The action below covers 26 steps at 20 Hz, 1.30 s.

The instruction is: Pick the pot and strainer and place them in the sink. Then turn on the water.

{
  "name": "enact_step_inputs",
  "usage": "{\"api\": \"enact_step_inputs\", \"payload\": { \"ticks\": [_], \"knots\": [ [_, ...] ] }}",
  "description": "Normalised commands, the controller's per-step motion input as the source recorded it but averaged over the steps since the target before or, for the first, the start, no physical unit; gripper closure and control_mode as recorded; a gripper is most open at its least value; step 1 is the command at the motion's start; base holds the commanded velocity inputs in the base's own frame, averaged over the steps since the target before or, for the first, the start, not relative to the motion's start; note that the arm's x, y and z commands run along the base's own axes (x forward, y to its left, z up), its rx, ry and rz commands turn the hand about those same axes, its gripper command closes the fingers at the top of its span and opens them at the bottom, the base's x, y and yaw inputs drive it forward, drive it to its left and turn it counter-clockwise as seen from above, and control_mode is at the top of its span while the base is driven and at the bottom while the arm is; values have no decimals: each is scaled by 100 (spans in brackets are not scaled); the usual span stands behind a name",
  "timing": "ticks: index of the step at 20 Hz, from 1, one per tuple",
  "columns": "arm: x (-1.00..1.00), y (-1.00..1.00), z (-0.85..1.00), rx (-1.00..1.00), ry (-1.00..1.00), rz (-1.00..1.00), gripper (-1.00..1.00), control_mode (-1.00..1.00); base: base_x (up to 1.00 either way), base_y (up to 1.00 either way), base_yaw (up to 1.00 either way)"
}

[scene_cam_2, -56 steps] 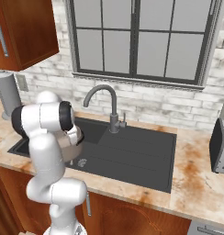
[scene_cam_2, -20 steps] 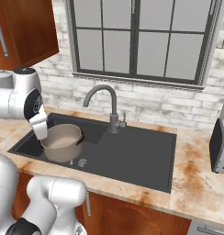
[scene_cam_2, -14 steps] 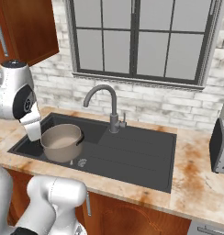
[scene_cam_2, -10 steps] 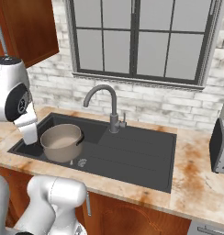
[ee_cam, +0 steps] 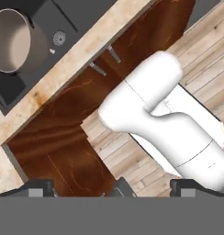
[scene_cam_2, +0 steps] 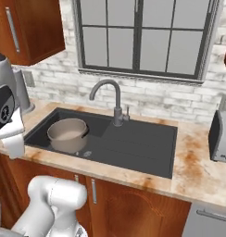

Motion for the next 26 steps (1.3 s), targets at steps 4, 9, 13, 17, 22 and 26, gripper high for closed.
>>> {"api": "enact_step_inputs", "payload": {
  "ticks": [4, 9, 13, 17, 22, 26],
  "knots": [
    [0, 0, 0, 0, 0, 0, -100, 100, -96, -19, 0],
    [0, 0, 0, 0, 0, 0, -100, 100, -60, -51, -2],
    [0, 0, 0, 0, 0, 0, -100, 100, -23, -80, -26],
    [0, 0, 0, 0, 0, 0, -100, 100, 0, -92, -56],
    [0, 0, 0, 0, 0, 0, -100, 100, 0, -61, -80],
    [0, 0, 0, 0, 0, 0, -100, 100, 0, -20, -89]
  ]
}}
